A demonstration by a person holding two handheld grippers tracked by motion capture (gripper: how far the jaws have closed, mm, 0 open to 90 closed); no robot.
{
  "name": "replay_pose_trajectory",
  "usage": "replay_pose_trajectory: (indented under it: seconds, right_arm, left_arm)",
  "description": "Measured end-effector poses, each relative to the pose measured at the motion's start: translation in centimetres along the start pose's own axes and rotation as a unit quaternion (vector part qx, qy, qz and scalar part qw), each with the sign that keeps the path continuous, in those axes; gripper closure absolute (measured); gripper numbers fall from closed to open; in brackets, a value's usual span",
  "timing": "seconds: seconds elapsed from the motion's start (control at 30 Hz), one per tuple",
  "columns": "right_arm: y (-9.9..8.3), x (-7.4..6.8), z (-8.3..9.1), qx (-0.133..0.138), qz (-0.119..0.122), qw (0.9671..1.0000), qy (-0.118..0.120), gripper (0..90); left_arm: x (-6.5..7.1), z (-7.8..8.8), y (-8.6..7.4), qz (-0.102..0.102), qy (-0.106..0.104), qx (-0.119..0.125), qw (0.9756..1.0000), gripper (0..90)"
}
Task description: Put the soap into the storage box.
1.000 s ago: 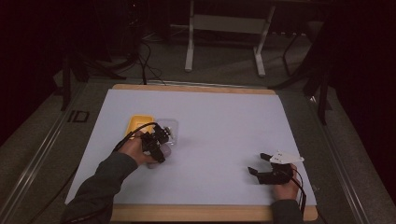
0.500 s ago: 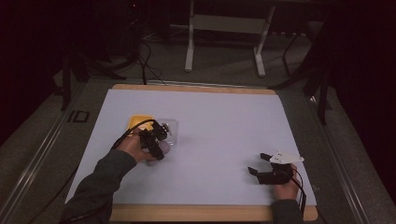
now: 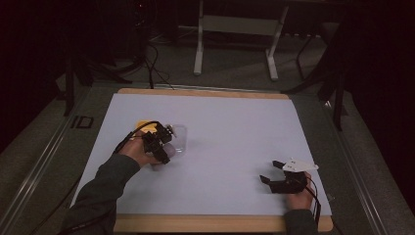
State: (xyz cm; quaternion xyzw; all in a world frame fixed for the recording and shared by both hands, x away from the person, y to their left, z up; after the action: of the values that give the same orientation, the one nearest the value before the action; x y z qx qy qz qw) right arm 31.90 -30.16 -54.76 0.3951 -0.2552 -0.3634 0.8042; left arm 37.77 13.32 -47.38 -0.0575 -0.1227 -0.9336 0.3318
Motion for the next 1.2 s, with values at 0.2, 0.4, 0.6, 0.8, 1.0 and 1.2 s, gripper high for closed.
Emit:
replay_pose_trajectory:
  seconds: [0.2, 0.4, 0.6, 0.8, 1.0, 1.2]
  right_arm:
    - [0.0, 0.0, 0.0, -0.001, 0.001, 1.0000, 0.000, 19.1]
    - [0.0, 0.0, 0.0, -0.001, 0.001, 1.0000, 0.000, 19.1]
    - [0.0, 0.0, 0.0, -0.001, 0.001, 1.0000, 0.000, 19.1]
    - [0.0, 0.0, 0.0, -0.001, 0.001, 1.0000, 0.000, 19.1]
    - [0.0, 0.0, 0.0, -0.002, 0.002, 1.0000, 0.000, 19.1]
    - [0.0, 0.0, 0.0, -0.002, 0.002, 1.0000, 0.000, 19.1]
  left_arm:
    - [-0.5, 0.4, -0.1, 0.007, -0.002, 0.004, 1.0000, 49.8]
    - [-0.9, 0.9, -0.2, 0.013, -0.004, 0.010, 0.9999, 49.8]
    - [-1.2, 1.4, -0.3, 0.017, 0.001, 0.011, 0.9998, 49.8]
    - [-1.8, 1.6, -0.5, 0.028, 0.001, 0.016, 0.9995, 49.8]
    - [-2.6, 1.8, -0.8, 0.039, 0.000, 0.016, 0.9991, 49.8]
    - [-3.3, 2.1, -1.1, 0.048, -0.001, 0.018, 0.9987, 49.8]
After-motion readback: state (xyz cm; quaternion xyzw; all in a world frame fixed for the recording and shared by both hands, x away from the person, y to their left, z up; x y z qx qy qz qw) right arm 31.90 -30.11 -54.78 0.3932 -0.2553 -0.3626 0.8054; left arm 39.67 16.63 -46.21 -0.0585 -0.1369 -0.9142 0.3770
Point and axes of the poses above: each handheld gripper's, and its own axes: z roughly backward along the jaws, y roughly out of its top, x roughly to its right, the point moved 2 cm from there along -z, roughly forward along the jaws, and after that the axes turned 11 degrees about -y, right-handed, at the moved point
